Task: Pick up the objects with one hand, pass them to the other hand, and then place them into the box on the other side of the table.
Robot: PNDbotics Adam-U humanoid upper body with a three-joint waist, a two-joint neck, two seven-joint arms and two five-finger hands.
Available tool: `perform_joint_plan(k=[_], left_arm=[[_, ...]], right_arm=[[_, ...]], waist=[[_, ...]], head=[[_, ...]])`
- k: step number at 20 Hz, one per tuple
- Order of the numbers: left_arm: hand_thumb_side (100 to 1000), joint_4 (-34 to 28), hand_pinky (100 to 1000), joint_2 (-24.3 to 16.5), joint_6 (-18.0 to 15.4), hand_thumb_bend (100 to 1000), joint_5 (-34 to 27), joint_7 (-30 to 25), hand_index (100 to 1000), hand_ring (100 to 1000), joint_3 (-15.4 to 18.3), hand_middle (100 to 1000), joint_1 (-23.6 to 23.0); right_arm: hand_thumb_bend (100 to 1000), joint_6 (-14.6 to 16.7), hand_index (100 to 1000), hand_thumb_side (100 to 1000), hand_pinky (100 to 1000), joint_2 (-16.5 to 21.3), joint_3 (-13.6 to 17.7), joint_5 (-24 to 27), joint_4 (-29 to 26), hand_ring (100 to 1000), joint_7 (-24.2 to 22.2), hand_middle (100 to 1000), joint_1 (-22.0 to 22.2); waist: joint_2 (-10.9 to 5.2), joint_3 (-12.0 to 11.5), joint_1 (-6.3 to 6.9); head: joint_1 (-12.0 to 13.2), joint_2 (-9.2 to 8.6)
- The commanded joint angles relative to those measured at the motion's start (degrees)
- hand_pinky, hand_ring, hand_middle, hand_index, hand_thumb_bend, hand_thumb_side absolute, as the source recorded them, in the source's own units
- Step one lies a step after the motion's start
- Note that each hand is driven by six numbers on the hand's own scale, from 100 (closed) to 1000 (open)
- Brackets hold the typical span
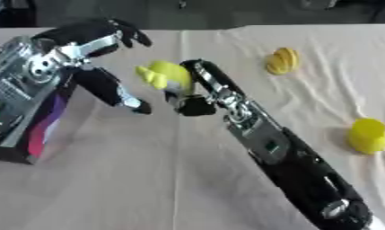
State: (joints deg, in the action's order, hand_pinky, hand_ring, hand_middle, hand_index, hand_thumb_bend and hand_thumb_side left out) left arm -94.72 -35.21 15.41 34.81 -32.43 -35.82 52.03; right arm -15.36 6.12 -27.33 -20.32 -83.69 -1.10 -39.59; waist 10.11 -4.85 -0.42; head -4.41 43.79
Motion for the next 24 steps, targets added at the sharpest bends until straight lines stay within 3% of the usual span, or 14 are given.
perform_joint_plan(k=[1, 6, 10, 15, 18, 24], left_arm=[[286, 0.92, 817, 1.18, -2.16, 849, 5.80, -4.50, 880, 841, 0.64, 844, 1.95], [281, 3.86, 813, 3.73, -6.01, 860, 10.81, -6.25, 884, 842, -0.40, 846, 2.79], [281, 4.98, 813, 4.18, -7.20, 860, 11.76, -5.86, 884, 842, -0.41, 846, 2.81], [253, 2.10, 692, 5.14, -6.01, 627, 14.97, -2.24, 719, 730, 0.58, 663, 3.19], [261, 2.58, 674, 5.70, -5.19, 501, 14.31, 0.62, 627, 659, 0.16, 573, 2.84], [240, 0.48, 648, 4.42, -4.99, 405, 12.94, 4.66, 583, 617, -0.95, 526, 2.45]], right_arm=[[100, 0.47, 531, 100, 790, -0.70, -0.76, -0.10, -1.36, 591, -0.57, 423, -1.31], [100, 0.49, 532, 100, 789, -1.53, -1.67, 0.31, -2.50, 590, -2.27, 423, -1.93], [100, 0.12, 532, 100, 789, -1.50, -1.75, 0.66, -2.92, 590, -2.73, 423, -2.04], [100, 0.49, 532, 100, 787, -1.34, -2.43, 0.85, -4.09, 589, -3.56, 422, -2.10], [100, 0.47, 534, 100, 786, -1.27, -2.45, 1.08, -4.34, 589, -3.59, 423, -2.07], [100, 0.62, 539, 100, 785, -0.85, -2.49, -0.26, -4.25, 589, -4.24, 427, -1.94]], waist=[[-1.77, -0.14, 0.35], [-1.63, -0.15, 0.33], [-1.62, -0.14, 0.31], [-1.49, 0.01, 0.17], [-1.39, 0.11, 0.05], [-1.14, 0.13, -0.03]], head=[[0.24, 0.33], [0.73, 0.33], [0.79, 0.33], [1.25, 0.04], [1.27, 0.11], [1.17, 0.26]])
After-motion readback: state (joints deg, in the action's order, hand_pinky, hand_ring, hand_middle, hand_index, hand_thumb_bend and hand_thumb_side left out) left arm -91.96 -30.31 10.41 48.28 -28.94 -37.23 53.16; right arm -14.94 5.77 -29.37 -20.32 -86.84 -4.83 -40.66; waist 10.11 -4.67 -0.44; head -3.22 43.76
